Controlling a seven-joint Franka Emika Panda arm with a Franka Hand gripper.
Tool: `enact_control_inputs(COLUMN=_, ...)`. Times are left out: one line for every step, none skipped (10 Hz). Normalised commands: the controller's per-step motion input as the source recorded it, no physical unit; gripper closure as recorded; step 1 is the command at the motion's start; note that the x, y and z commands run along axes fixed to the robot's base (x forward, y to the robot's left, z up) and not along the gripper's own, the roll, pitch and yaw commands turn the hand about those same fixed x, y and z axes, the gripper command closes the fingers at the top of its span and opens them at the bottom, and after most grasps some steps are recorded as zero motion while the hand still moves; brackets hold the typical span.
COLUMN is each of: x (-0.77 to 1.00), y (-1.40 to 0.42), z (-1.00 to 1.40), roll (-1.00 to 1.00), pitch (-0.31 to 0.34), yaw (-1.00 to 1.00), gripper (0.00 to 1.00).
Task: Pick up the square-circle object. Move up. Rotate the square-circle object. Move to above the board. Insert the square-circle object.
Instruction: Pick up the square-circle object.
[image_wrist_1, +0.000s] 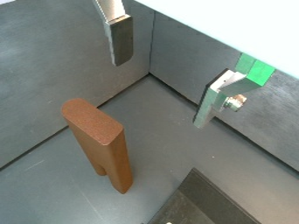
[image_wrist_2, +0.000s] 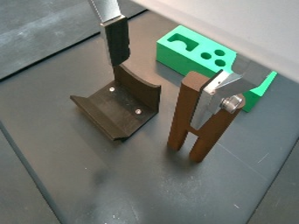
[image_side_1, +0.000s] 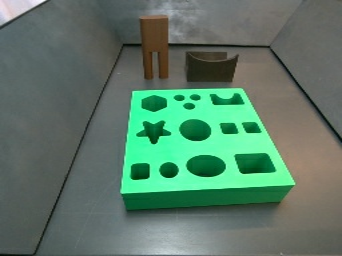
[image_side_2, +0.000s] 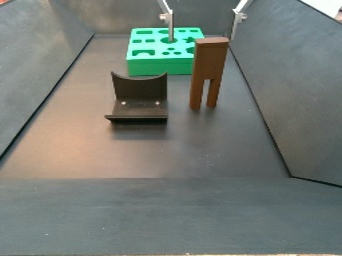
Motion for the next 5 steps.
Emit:
enact_control_inputs(x=-0.21, y=-0.41, z=-0.03, roll=0.06, pitch=0.000, yaw=0.08, gripper=0.00)
enact_control_inputs(x=-0.21, y=-0.56, z=-0.15, roll=0.00, pitch=-0.004, yaw=0.60, gripper=0.00)
enact_control_inputs(x=-0.17, y=-0.59, z=-0.10, roll=0.00, pitch=-0.007, yaw=0.58, gripper=0.00)
enact_control_inputs(x=-0.09, y=-0.57, z=-0.15, roll=0.00, pitch=0.000, yaw=0.57, gripper=0.00)
enact_control_inputs(x=-0.09, y=-0.51, z=-0.21, roll=0.01, pitch=0.000, yaw=0.59, gripper=0.00)
